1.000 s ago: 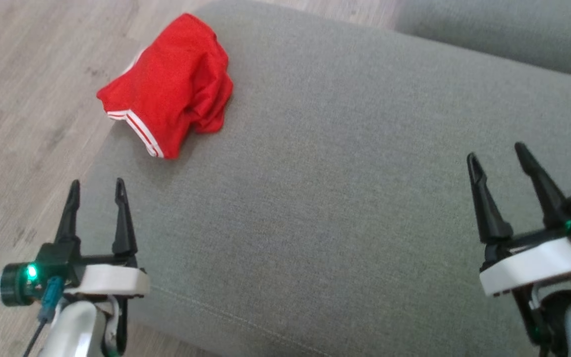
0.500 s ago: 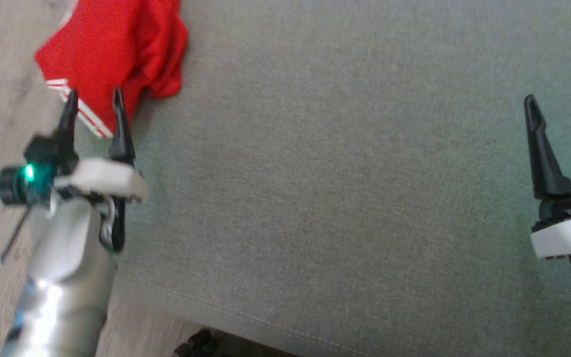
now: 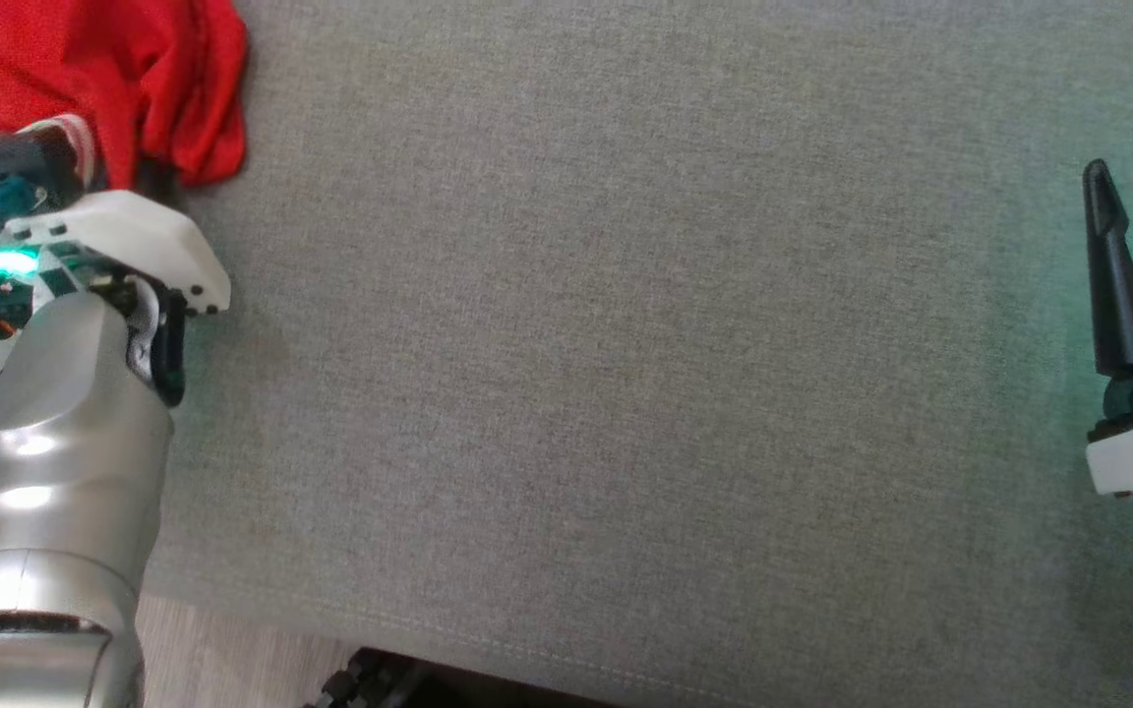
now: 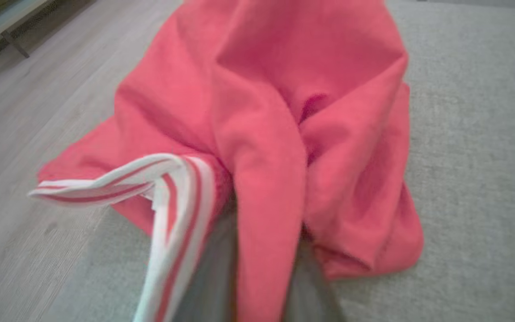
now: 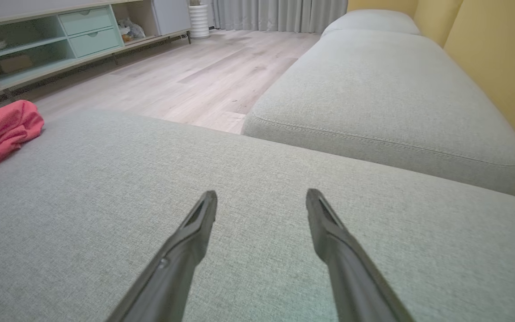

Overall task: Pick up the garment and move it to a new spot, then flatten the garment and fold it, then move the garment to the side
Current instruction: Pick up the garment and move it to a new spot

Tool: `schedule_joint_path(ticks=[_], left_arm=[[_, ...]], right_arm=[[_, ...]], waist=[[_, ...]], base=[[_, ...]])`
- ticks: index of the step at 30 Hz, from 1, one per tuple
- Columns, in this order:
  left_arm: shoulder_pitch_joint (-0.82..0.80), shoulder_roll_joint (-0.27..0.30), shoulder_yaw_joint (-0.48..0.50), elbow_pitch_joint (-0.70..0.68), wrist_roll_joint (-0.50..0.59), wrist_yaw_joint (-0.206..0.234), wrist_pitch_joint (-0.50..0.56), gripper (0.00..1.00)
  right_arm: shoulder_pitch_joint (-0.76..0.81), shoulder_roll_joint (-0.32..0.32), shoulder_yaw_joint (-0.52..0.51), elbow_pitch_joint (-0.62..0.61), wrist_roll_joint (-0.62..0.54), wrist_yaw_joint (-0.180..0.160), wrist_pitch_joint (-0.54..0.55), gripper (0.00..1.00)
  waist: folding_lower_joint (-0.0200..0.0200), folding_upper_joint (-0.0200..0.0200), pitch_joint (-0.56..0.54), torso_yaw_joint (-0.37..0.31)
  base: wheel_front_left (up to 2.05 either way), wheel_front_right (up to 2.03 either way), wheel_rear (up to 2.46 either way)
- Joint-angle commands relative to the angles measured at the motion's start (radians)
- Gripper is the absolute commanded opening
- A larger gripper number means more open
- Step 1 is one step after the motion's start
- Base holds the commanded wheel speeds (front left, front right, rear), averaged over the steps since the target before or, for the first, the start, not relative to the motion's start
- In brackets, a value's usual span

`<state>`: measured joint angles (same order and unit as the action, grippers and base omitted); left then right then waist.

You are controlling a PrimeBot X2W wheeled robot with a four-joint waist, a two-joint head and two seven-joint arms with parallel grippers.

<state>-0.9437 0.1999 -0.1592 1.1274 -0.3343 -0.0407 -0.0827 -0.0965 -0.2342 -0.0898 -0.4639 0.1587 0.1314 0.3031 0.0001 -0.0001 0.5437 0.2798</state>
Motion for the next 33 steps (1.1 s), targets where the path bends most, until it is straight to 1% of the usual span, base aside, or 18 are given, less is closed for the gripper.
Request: schedule_joint_path(ticks=[1, 5, 8, 10, 12, 17, 20, 26, 27, 29, 33], left_arm=[[0.004, 0.057, 0.025, -0.006, 0.002, 0.004, -0.025, 0.00], [0.002, 0.063, 0.017, 0.006, 0.016, 0.026, -0.120, 0.00], [0.007, 0.066, 0.019, -0.012, 0.020, 0.043, -0.160, 0.00], [0.020, 0.068, 0.038, -0.042, 0.008, 0.053, -0.173, 0.00], [0.044, 0.067, 0.044, -0.085, 0.008, 0.059, -0.177, 0.00], [0.148, 0.053, 0.070, -0.261, 0.011, 0.062, -0.179, 0.00], [0.220, 0.044, 0.065, -0.360, 0.031, 0.070, -0.179, 0.00], [0.357, 0.008, 0.003, -0.523, 0.069, 0.071, -0.171, 0.00], [0.357, 0.008, 0.003, -0.523, 0.069, 0.071, -0.171, 0.00], [0.397, -0.011, -0.033, -0.571, 0.081, 0.066, -0.143, 0.00], [0.443, -0.063, -0.130, -0.643, 0.108, 0.033, -0.077, 0.00]], right_arm=[[0.001, -0.002, 0.016, -0.031, 0.009, -0.001, -0.009, 1.00], [0.004, 0.006, 0.016, -0.008, 0.017, -0.001, -0.035, 1.00], [0.002, 0.010, 0.029, 0.016, 0.023, -0.001, -0.057, 1.00], [-0.003, 0.013, 0.048, 0.031, 0.027, -0.001, -0.076, 1.00], [-0.007, 0.023, 0.064, 0.049, 0.029, -0.001, -0.093, 1.00], [-0.004, 0.060, 0.102, 0.100, 0.033, -0.001, -0.129, 1.00], [0.008, 0.082, 0.121, 0.134, 0.038, -0.001, -0.150, 1.00], [0.044, 0.124, 0.141, 0.180, 0.054, -0.001, -0.172, 1.00], [0.044, 0.124, 0.141, 0.180, 0.054, -0.001, -0.172, 1.00], [0.056, 0.137, 0.140, 0.188, 0.063, -0.001, -0.176, 1.00], [0.069, 0.156, 0.136, 0.196, 0.073, -0.001, -0.183, 1.00]], waist=[[-0.0001, 0.0001, -0.013, -0.002], [-0.0001, 0.0001, -0.061, -0.004], [-0.0001, 0.0001, -0.116, -0.013], [-0.0001, 0.0001, -0.156, -0.026], [-0.0001, 0.0001, -0.195, -0.040], [-0.0001, 0.0001, -0.290, -0.078], [-0.0001, 0.0001, -0.338, -0.109], [-0.0001, 0.0001, -0.398, -0.200], [-0.0001, 0.0001, -0.398, -0.200], [-0.0001, 0.0001, -0.403, -0.236], [-0.0001, 0.0001, -0.388, -0.314]], base=[[0.00, 0.00, 0.00], [0.00, 0.00, 0.00], [0.00, 0.00, 0.00], [0.00, 0.00, 0.00], [0.00, 0.00, 0.00], [0.00, 0.00, 0.00], [0.00, 0.00, 0.00], [0.00, 0.00, 0.00], [0.00, 0.00, 0.00], [0.00, 0.00, 0.00], [0.00, 0.00, 0.00]])
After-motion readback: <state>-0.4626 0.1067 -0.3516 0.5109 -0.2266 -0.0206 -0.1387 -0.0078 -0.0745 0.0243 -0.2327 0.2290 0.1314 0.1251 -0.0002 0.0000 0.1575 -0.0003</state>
